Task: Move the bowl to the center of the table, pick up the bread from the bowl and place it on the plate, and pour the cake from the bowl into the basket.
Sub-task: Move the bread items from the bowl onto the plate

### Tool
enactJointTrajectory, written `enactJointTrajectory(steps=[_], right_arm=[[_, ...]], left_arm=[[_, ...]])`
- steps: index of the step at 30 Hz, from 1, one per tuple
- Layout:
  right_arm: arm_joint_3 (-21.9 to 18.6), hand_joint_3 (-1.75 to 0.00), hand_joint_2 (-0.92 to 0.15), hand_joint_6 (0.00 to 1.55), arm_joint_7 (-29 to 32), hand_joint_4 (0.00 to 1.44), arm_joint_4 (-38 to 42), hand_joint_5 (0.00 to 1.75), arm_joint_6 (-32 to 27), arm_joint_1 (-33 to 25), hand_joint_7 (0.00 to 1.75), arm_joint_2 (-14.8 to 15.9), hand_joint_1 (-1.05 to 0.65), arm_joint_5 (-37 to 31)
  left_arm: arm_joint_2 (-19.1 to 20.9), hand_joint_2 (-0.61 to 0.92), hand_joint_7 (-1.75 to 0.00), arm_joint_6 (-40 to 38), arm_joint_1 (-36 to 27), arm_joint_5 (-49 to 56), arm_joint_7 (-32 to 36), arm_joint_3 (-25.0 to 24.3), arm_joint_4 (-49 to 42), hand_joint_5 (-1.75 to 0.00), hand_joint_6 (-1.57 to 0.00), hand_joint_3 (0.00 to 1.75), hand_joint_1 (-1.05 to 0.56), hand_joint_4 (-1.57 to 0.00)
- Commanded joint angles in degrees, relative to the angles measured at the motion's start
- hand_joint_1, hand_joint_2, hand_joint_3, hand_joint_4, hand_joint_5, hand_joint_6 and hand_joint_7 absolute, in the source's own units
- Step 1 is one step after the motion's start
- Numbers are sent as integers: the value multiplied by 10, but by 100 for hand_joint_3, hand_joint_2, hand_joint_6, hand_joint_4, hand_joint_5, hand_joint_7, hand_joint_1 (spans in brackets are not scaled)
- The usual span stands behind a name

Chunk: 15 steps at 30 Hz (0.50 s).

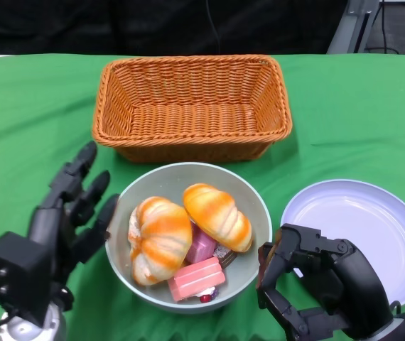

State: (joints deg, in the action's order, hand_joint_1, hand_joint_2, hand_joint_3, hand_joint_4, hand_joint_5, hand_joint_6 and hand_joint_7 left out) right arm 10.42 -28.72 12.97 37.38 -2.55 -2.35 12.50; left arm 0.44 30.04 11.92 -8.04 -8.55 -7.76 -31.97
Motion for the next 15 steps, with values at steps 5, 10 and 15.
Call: enactJointTrajectory(steps=[5,10,15], right_arm=[[-3,-125,-37,73,-4,82,-5,168,-5,-2,134,2,-1,11],[-6,-127,-36,73,-7,82,-5,167,-4,-2,135,1,0,16],[-12,-126,-36,72,4,81,-7,162,9,-2,131,0,-3,5]], left_arm=[[33,92,-5,9,26,-33,-25,-31,1,-9,-46,26,-63,-54],[36,92,-6,9,33,-74,-59,-47,7,-9,-62,10,-54,-67],[40,92,-11,74,56,-75,-79,-61,-42,-16,-85,10,-30,-89]])
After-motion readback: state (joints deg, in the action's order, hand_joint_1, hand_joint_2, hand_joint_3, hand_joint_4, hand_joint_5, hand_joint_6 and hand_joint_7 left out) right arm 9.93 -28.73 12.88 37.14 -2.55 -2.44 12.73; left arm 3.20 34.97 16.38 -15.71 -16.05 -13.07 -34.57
